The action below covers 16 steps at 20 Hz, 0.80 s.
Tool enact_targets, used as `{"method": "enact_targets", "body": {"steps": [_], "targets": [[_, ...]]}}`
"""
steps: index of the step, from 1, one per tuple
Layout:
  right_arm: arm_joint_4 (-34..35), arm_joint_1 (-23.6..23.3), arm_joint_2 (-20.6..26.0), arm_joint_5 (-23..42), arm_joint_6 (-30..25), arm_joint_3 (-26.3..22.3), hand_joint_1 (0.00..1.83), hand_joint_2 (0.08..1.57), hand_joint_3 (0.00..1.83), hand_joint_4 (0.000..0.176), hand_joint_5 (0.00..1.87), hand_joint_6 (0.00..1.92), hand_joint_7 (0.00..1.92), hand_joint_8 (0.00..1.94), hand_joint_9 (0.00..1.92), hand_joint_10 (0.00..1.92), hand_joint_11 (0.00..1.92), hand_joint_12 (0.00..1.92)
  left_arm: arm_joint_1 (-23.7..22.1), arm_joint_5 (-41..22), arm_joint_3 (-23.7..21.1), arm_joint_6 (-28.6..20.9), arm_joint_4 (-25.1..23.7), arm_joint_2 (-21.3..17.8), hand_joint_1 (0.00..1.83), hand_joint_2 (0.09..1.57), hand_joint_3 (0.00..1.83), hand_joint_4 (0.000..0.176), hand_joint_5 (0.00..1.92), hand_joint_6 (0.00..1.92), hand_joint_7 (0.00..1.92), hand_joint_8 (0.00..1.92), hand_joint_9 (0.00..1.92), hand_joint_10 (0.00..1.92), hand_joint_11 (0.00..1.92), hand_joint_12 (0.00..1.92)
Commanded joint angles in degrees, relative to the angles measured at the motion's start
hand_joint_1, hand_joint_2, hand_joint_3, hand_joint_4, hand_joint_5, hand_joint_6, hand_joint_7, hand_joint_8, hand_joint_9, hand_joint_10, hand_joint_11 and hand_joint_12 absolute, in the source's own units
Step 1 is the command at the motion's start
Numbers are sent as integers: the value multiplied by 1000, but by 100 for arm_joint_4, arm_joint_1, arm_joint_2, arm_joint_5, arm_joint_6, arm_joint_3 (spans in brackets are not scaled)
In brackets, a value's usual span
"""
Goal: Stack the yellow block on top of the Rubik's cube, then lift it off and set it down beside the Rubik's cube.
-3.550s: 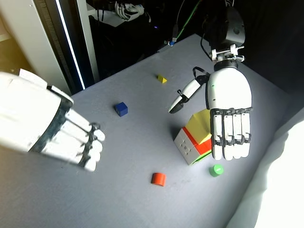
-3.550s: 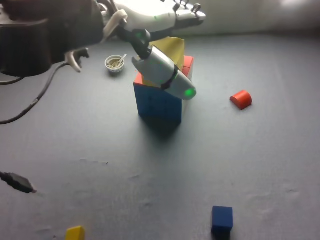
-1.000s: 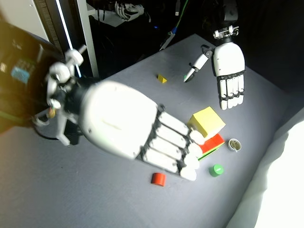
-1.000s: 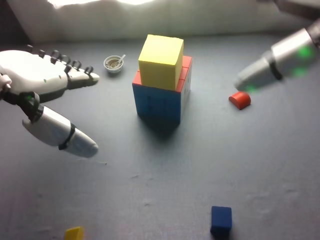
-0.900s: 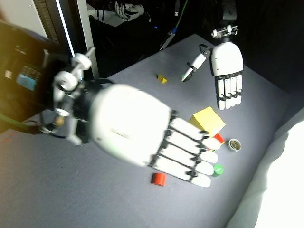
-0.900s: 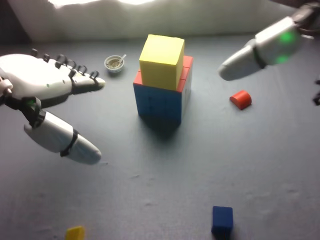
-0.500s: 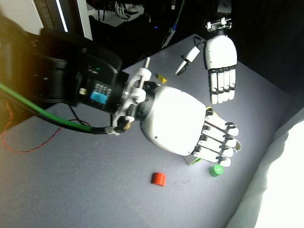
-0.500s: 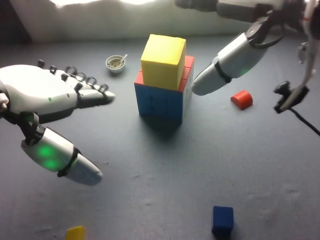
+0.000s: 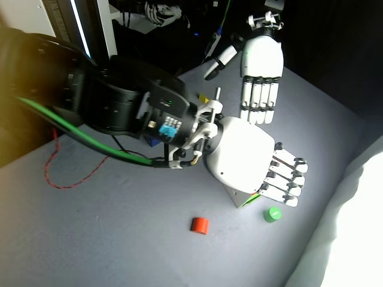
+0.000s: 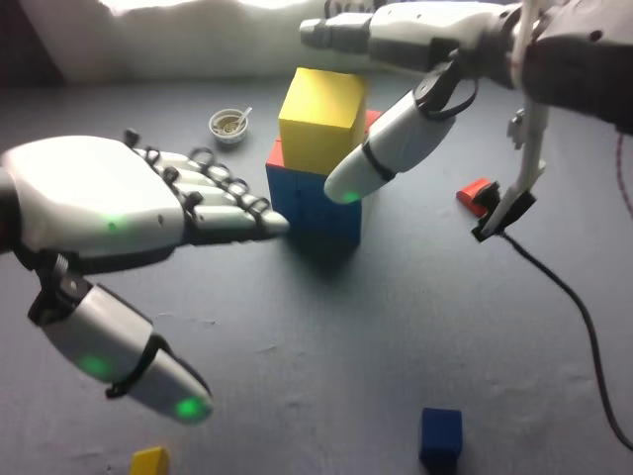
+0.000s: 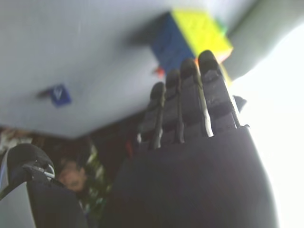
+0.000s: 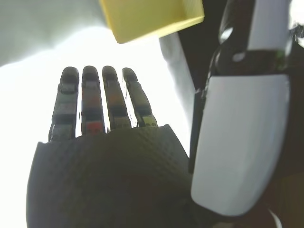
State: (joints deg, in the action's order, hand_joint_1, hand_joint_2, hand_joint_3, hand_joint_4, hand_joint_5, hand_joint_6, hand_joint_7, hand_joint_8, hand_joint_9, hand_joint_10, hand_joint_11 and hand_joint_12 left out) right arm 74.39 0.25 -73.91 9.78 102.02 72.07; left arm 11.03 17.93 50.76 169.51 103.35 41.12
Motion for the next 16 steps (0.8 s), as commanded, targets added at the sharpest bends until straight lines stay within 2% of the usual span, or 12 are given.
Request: {"method": "enact_targets", "body": {"steps": [1, 7, 10, 11, 13, 14, 16], "targets": [[-28, -11, 54, 286, -44, 46, 974, 684, 3, 0, 0, 0, 0, 0, 0, 0, 1, 0, -21, 402, -15, 19, 262, -125, 241, 795, 0, 0, 92, 4, 134, 2, 148, 1, 124, 44], [-35, 77, 12, 305, -84, 84, 982, 656, 0, 0, 0, 0, 0, 0, 0, 0, 0, 0, 26, 1017, -47, -31, 251, -187, 233, 804, 4, 0, 84, 0, 129, 1, 141, 0, 112, 36], [-34, 52, -27, 297, -109, 157, 969, 662, 0, 0, 0, 0, 0, 0, 0, 0, 0, 0, 64, 1172, -75, -261, 186, -193, 204, 796, 0, 0, 87, 1, 129, 0, 145, 1, 128, 41], [-34, 49, -52, 288, -114, 193, 954, 666, 0, 0, 0, 0, 0, 0, 0, 0, 8, 3, 2, 1171, -90, -472, -20, -180, 215, 796, 0, 0, 93, 4, 135, 3, 146, 1, 127, 40], [-34, 38, -92, 288, -137, 224, 961, 684, 5, 0, 0, 0, 0, 0, 0, 0, 4, 2, -266, 1085, -109, -1282, -945, -141, 221, 801, 2, 0, 93, 3, 142, 6, 153, 5, 126, 39], [-34, 30, -120, 287, -158, 240, 960, 701, 12, 0, 0, 0, 0, 0, 0, 0, 6, 4, -337, 1070, -109, -1478, -1139, -135, 202, 803, 3, 0, 104, 7, 149, 8, 159, 7, 131, 41], [-34, 1, -190, 265, -162, 292, 992, 709, 14, 0, 0, 0, 0, 0, 0, 0, 0, 0, -411, 1027, -106, -1496, -1173, -138, 211, 807, 4, 0, 105, 6, 148, 6, 162, 7, 137, 43]]}}
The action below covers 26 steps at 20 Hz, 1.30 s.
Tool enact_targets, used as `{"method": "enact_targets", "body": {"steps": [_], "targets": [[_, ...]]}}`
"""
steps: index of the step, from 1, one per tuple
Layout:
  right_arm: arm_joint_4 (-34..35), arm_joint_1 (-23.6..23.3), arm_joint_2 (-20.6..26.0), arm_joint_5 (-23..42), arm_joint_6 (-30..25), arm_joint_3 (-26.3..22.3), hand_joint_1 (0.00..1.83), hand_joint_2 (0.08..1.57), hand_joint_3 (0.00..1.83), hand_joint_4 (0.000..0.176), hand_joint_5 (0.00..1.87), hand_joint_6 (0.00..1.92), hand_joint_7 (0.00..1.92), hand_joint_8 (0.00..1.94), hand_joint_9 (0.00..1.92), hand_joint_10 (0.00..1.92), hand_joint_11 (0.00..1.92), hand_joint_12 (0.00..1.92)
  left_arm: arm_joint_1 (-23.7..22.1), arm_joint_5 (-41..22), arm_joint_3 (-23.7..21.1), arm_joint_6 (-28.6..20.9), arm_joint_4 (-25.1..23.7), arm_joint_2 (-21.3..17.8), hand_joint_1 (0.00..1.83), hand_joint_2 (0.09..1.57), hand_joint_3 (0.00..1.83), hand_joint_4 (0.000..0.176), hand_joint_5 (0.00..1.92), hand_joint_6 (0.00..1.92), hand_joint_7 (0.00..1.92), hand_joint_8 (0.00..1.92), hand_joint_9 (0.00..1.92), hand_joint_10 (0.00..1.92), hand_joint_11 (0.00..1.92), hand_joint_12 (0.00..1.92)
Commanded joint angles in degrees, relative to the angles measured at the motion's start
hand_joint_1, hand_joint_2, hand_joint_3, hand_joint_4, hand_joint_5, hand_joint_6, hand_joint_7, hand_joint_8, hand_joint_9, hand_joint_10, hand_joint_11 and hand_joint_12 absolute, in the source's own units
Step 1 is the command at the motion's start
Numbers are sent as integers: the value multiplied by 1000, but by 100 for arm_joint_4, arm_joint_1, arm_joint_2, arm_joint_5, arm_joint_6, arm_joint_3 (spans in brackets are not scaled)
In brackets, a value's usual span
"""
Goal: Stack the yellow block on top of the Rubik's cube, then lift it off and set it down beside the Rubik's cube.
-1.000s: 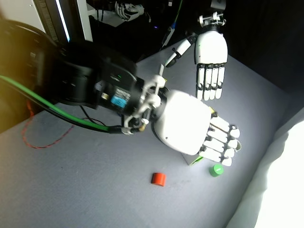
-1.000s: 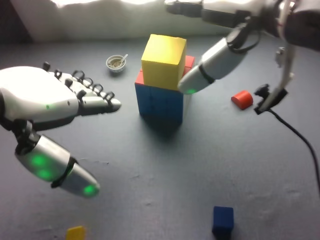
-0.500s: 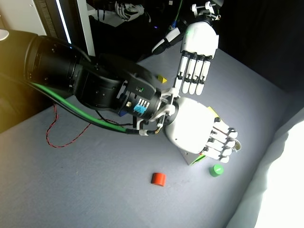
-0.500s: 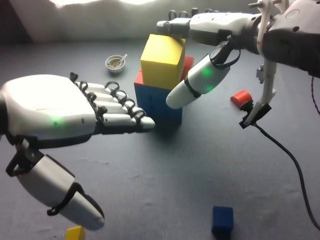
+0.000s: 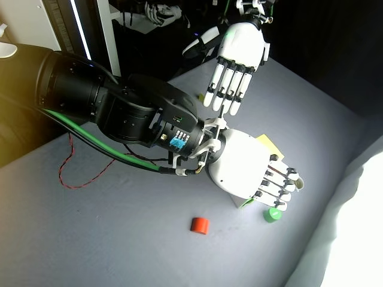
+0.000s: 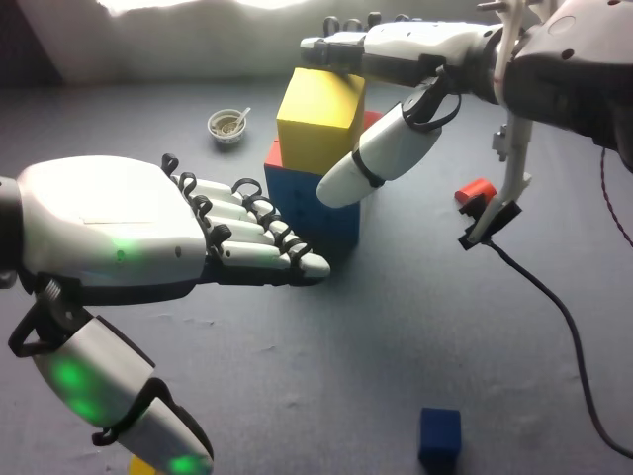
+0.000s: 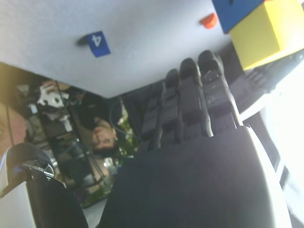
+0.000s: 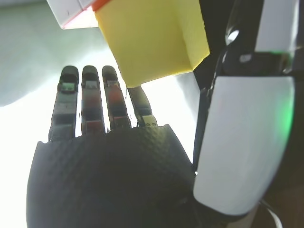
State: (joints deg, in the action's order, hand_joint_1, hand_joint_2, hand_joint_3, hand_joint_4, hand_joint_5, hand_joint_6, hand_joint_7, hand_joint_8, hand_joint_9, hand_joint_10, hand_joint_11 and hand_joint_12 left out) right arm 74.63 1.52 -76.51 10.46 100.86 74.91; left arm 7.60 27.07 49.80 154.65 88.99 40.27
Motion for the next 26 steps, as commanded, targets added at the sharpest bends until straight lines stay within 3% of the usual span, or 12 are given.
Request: {"method": "enact_targets", "body": {"steps": [1, 6, 10, 13, 16, 18, 19, 20, 21, 22, 24, 26], "targets": [[-58, -140, 23, 196, -47, 56, 1049, 689, 4, 0, 0, 0, 0, 0, 0, 0, 0, 0, -74, 105, -3, -10, 267, -54, 232, 807, 3, 0, 108, 6, 147, 5, 164, 7, 143, 46], [-58, -219, -51, 176, -73, 170, 1215, 755, 15, 0, 95, 12, 63, 4, 43, 6, 20, 16, -93, 25, 7, 333, 537, -47, 183, 819, 5, 0, 88, 2, 139, 4, 153, 4, 135, 41], [-59, -208, -51, 172, -92, 184, 1216, 865, 14, 0, 326, 23, 298, 25, 233, 25, 0, 707, -126, -84, -14, 304, 371, -47, 193, 820, 3, 0, 105, 6, 154, 7, 164, 6, 132, 38], [-59, -213, -51, 172, -106, 184, 1219, 922, 12, 0, 612, 64, 623, 64, 530, 111, 5, 1311, -383, -102, -24, -1557, -1491, -36, 205, 830, 6, 0, 116, 8, 154, 5, 164, 4, 130, 37], [-59, -220, -50, 169, -122, 188, 1222, 939, 4, 0, 888, 42, 969, 50, 875, 183, 329, 1326, -741, -120, -48, -3360, -3231, 4, 180, 848, 10, 0, 107, 1, 155, 3, 165, 2, 136, 38], [-59, -227, -49, 130, -126, 191, 1229, 995, 7, 0, 926, 31, 1038, 40, 955, 180, 413, 1328, -894, -304, -66, -4204, -3911, 15, 173, 848, 9, 0, 108, 1, 154, 2, 163, 1, 130, 35], [-57, -240, -42, 79, -128, 191, 1251, 1031, 60, 0, 936, 792, 1174, 535, 1102, 127, 541, 1350, -973, -509, -113, -4881, -4486, 23, 181, 851, 8, 0, 124, 7, 174, 9, 182, 8, 148, 43], [-56, -249, -31, 55, -128, 190, 1243, 1079, 20, 0, 918, 982, 1151, 719, 1174, 142, 558, 1441, -995, -698, -166, -5471, -4962, 21, 179, 854, 9, 0, 133, 10, 182, 11, 191, 11, 156, 46], [-56, -250, -12, 51, -128, 190, 1239, 1099, 3, 0, 925, 989, 1113, 838, 1154, 612, 640, 1664, -1005, -871, -239, -6088, -5484, 17, 209, 857, 9, 0, 136, 9, 181, 9, 186, 7, 146, 42], [-56, -250, 19, -8, -128, 189, 1371, 1096, 2, 0, 916, 954, 1121, 754, 947, 1231, 513, 1644, -1004, -1122, -358, -6981, -6226, 1, 198, 862, 9, 0, 115, 1, 166, 1, 175, 2, 137, 37], [-56, -284, 104, -233, -128, 183, 1265, 1102, 4, 0, 929, 975, 1094, 888, 981, 1165, 611, 1746, -976, -1541, -528, -8333, -7406, -18, 166, 868, 10, 0, 113, 0, 170, 3, 181, 4, 144, 40], [-64, -339, 228, -318, -128, 151, 1366, 1111, 1, 0, 891, 1015, 1070, 857, 912, 1251, 465, 1575, -882, -2085, -660, -9926, -8897, -21, 188, 866, 7, 0, 115, 1, 171, 2, 186, 5, 154, 44]]}}
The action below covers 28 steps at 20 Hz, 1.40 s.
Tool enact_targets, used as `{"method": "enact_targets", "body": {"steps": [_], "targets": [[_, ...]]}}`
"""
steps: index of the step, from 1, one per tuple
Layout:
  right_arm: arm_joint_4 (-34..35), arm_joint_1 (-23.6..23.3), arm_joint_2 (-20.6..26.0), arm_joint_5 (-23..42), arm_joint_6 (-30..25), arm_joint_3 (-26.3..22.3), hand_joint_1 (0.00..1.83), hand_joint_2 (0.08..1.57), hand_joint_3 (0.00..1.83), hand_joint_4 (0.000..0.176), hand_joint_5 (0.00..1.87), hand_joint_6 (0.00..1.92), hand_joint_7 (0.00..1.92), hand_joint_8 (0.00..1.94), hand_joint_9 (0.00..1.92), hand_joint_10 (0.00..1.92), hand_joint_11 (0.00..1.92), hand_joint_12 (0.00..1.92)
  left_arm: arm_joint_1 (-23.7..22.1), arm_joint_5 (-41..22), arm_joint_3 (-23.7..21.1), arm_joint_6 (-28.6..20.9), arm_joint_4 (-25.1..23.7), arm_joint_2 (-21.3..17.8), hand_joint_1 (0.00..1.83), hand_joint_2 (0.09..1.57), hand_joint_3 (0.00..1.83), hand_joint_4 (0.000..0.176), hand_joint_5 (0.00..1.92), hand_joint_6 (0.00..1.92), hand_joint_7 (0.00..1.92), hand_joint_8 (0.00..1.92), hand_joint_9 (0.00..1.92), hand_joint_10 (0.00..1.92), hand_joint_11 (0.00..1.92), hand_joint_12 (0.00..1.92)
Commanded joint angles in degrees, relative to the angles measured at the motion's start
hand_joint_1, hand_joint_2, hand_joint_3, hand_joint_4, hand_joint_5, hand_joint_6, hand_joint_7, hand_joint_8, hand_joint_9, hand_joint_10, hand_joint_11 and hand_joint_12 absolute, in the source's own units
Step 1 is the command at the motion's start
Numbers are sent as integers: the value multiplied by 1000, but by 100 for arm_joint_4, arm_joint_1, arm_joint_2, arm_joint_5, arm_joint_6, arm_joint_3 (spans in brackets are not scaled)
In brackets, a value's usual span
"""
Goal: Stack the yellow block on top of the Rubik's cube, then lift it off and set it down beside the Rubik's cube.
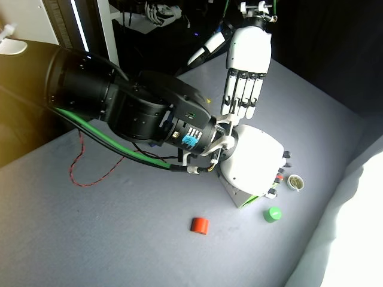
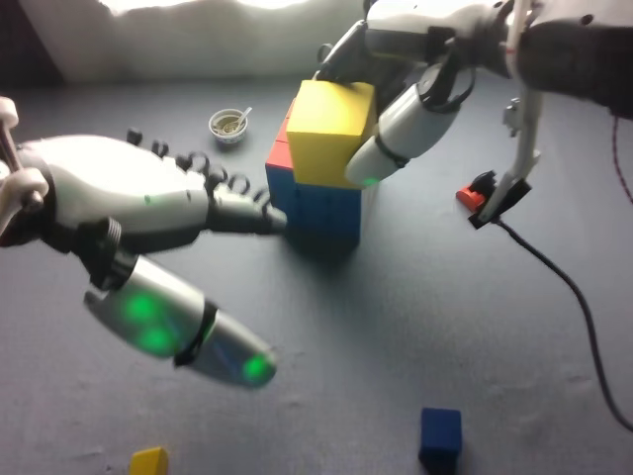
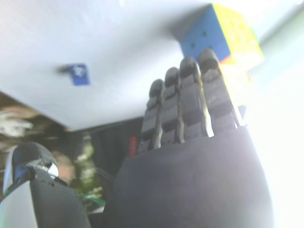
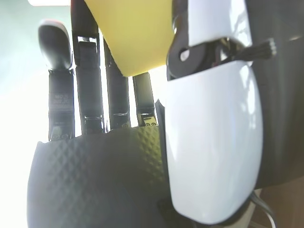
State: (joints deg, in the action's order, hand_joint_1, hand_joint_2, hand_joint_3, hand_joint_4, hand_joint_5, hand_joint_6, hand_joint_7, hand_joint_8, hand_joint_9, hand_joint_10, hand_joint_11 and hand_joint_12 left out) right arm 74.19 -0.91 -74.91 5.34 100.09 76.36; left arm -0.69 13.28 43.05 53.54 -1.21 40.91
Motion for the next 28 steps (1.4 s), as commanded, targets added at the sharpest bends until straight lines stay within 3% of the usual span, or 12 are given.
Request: {"method": "enact_targets", "body": {"steps": [1, 3, 4, 5, 6, 9, 10, 13, 15, 19, 25, 28], "targets": [[-30, -133, 158, 139, -53, -26, 1371, 1107, 0, 0, 891, 1028, 1088, 831, 915, 1217, 462, 1525, 20, -975, -17, -750, -701, -85, 188, 869, 7, 0, 116, 1, 174, 4, 187, 5, 150, 42], [-65, -172, 368, 59, -52, -153, 1372, 1104, 0, 0, 898, 994, 1097, 776, 935, 1258, 478, 1594, 234, -1795, 28, -3108, -3068, -85, 256, 869, 5, 0, 133, 6, 185, 5, 196, 5, 151, 43], [-79, -190, 476, 41, -52, -229, 1372, 1104, 0, 0, 898, 994, 1097, 776, 935, 1258, 478, 1594, 347, -2140, 97, -3920, -3811, -75, 256, 869, 5, 0, 133, 6, 185, 5, 196, 5, 151, 43], [-93, -214, 654, -56, -51, -343, 1261, 1113, 0, 0, 902, 1026, 1082, 891, 936, 1082, 509, 1649, 461, -2651, 227, -4987, -4954, -68, 216, 875, 6, 0, 123, 0, 172, 0, 186, 0, 146, 40], [-95, -222, 760, -110, -51, -406, 1349, 1110, 0, 0, 886, 1014, 1084, 828, 922, 1231, 463, 1603, 522, -2973, 296, -5201, -5332, -68, 240, 875, 5, 0, 119, 0, 165, 0, 179, 0, 137, 36], [-83, 3, 1305, -325, -58, -764, 1372, 1102, 0, 0, 900, 1010, 1110, 772, 922, 1226, 427, 1548, 572, -3884, 543, -6098, -6674, -67, 223, 876, 4, 0, 122, 2, 167, 3, 185, 3, 144, 39], [-80, 91, 1428, -427, -59, -852, 1370, 1112, 1, 0, 877, 1043, 1083, 842, 894, 1249, 386, 1530, 567, -4013, 572, -6381, -7100, -67, 226, 881, 5, 0, 122, 1, 162, 1, 180, 1, 147, 40], [-71, 280, 1847, -672, -112, -1267, 1369, 1114, 0, 0, 872, 1028, 1073, 817, 915, 1282, 409, 1572, 564, -4253, 532, -6457, -7737, -75, 215, 888, 6, 0, 130, 4, 175, 6, 184, 4, 144, 38], [-71, 419, 2038, -667, -103, -1614, 1370, 1130, 2, 0, 838, 1093, 1037, 901, 859, 1302, 394, 1528, 522, -4364, 490, -6456, -8087, -91, 218, 890, 6, 0, 128, 2, 169, 2, 180, 1, 148, 40], [-70, 772, 2094, -306, -100, -2002, 1367, 1143, 1, 0, 824, 1119, 1017, 1008, 812, 1290, 322, 1443, 533, -4955, 605, -6455, -8015, -111, 177, 908, 10, 0, 139, 6, 169, 4, 182, 3, 145, 37], [-74, 1181, 1683, 509, -297, -2035, 1367, 1128, 0, 0, 852, 1078, 1057, 961, 841, 1251, 300, 1443, 472, -5089, 642, -6413, -8065, -234, 163, 921, 8, 0, 136, 0, 176, 3, 188, 2, 153, 38], [-842, 1292, 1401, 1030, -850, -2030, 1368, 1127, 0, 0, 854, 1078, 1060, 947, 846, 1249, 340, 1443, 419, -5097, 668, -6103, -7966, -255, 197, 920, 4, 0, 161, 8, 191, 7, 198, 5, 156, 38]]}}
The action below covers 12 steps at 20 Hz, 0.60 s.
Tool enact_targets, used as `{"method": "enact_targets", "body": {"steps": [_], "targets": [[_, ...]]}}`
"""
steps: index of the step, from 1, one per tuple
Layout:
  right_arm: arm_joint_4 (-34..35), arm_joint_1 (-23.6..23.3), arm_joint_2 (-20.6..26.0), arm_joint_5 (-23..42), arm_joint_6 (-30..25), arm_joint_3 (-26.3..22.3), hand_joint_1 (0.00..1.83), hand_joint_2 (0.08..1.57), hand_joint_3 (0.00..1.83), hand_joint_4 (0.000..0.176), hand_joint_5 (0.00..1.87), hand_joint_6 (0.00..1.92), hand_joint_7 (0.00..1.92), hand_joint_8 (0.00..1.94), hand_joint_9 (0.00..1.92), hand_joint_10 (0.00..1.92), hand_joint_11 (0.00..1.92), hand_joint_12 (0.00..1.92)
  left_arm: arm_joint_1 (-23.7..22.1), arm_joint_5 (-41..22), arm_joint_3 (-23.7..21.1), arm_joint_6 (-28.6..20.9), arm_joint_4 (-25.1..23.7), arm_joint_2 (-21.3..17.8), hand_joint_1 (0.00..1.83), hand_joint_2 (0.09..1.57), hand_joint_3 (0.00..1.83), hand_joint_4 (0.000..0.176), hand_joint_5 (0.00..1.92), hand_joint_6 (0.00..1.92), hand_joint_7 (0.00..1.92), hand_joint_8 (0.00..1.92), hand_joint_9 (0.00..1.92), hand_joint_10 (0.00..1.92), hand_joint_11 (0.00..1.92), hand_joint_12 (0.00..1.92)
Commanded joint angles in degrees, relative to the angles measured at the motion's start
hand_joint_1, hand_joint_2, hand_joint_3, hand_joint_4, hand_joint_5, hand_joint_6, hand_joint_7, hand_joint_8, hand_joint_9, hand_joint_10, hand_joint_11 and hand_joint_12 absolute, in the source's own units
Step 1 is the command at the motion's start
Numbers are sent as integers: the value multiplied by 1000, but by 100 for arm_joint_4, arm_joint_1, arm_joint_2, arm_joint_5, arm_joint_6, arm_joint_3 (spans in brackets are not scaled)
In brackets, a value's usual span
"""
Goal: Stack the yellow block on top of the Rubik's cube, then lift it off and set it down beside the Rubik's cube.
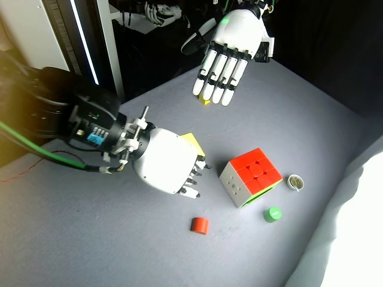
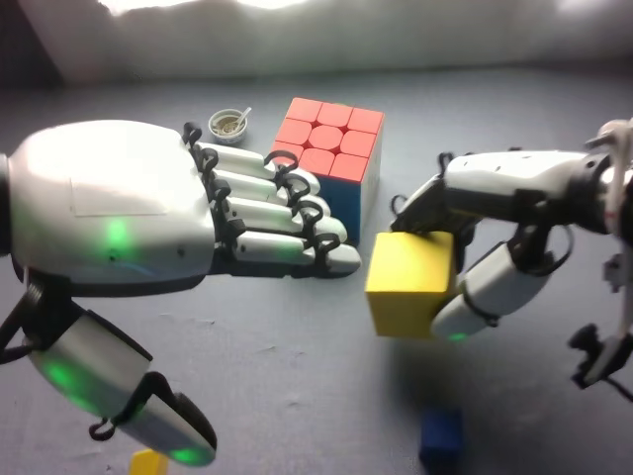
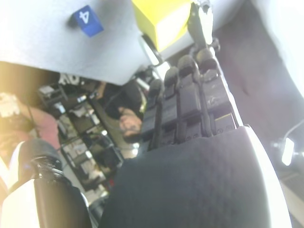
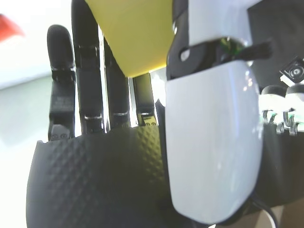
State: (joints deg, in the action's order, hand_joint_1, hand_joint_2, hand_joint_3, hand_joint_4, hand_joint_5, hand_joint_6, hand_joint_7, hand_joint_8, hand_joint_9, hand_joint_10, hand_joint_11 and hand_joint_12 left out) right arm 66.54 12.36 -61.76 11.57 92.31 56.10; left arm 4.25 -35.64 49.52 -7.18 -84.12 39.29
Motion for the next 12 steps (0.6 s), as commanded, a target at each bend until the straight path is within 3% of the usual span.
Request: {"method": "enact_targets", "body": {"steps": [1, 4, 5, 6, 7, 9, 12], "targets": [[-180, -16, 30, 511, -166, -2, 1368, 1126, 0, 0, 853, 1079, 1065, 943, 847, 1243, 334, 1434, -107, -293, 6, 443, 535, -124, 191, 919, 4, 0, 159, 6, 189, 5, 194, 3, 149, 34], [-294, 96, -92, 627, -267, -7, 1368, 1126, 0, 0, 855, 1075, 1066, 945, 846, 1242, 319, 1431, -148, -280, -11, 389, 456, -120, 206, 916, 2, 0, 173, 10, 206, 11, 209, 8, 162, 39], [-294, 145, -99, 669, -286, -18, 1253, 1138, 0, 0, 849, 1093, 1036, 1006, 840, 941, 317, 1447, -164, -269, -23, 193, 290, -140, 175, 925, 5, 0, 150, 2, 195, 5, 202, 4, 154, 36], [-312, 263, -99, 760, -327, -54, 1253, 1138, 0, 0, 849, 1093, 1036, 1006, 840, 941, 317, 1447, -202, -229, -34, -31, 84, -168, 175, 925, 5, 0, 150, 2, 195, 5, 202, 4, 154, 36], [-459, 346, -96, 830, -432, -82, 1344, 1127, 1, 0, 860, 1068, 1054, 961, 843, 1189, 338, 1451, -250, -197, -40, -216, -120, -185, 194, 920, 2, 0, 162, 6, 198, 5, 203, 4, 164, 39], [-1393, 589, -72, 1274, -938, -225, 1367, 1124, 0, 0, 863, 1056, 1061, 945, 848, 1256, 315, 1474, -360, -109, -80, -708, -577, -232, 165, 922, 2, 0, 165, 5, 197, 3, 200, 2, 163, 38], [-1628, 678, -75, 1469, -1161, -279, 1367, 1131, 1, 0, 845, 1076, 1046, 966, 839, 1276, 328, 1458, -387, -48, -96, -874, -745, -254, 205, 922, 2, 0, 165, 2, 196, 2, 200, 2, 156, 34]]}}
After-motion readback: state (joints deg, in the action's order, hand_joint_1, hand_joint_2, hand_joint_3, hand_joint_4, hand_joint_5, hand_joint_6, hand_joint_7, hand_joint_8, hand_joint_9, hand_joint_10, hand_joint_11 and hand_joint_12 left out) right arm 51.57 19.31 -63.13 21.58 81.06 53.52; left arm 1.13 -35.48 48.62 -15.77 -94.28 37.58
